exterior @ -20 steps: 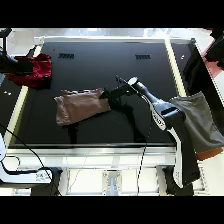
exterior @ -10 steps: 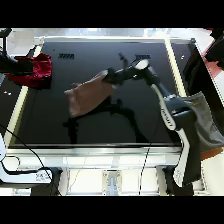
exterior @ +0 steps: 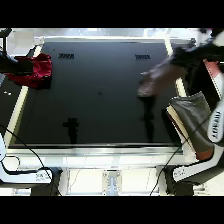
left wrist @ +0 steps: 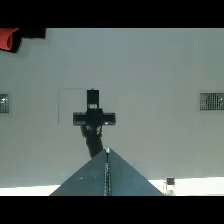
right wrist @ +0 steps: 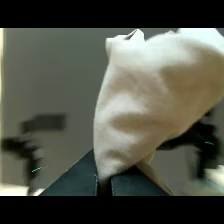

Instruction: Fold the shirts.

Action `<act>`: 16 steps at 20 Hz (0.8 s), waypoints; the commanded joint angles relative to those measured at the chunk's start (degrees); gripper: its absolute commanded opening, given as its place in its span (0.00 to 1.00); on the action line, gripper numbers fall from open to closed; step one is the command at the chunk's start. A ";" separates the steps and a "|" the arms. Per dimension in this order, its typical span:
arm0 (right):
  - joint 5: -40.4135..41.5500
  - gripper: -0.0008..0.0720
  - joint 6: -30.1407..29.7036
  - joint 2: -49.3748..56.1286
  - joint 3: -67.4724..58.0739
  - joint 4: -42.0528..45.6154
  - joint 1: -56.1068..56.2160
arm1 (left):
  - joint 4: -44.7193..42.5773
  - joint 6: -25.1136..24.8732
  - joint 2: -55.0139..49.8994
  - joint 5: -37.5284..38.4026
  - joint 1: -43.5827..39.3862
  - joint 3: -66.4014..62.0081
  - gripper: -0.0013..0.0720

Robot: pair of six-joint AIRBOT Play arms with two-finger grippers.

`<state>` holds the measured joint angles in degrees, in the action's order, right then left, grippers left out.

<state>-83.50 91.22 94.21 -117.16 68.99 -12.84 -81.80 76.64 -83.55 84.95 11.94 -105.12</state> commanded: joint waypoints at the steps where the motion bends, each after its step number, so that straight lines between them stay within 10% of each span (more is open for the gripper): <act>1: -7.63 0.03 0.68 -7.10 2.32 7.78 -10.93 | 0.02 0.04 -0.02 -0.02 0.04 -0.02 0.03; 16: -7.02 0.03 -8.57 -38.64 46.80 11.50 -42.88 | 1.49 1.33 -0.02 -0.02 -0.33 -0.02 0.03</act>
<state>-91.77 83.83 59.55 -79.96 79.48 -51.77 -80.73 77.84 -83.55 84.95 11.81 -105.12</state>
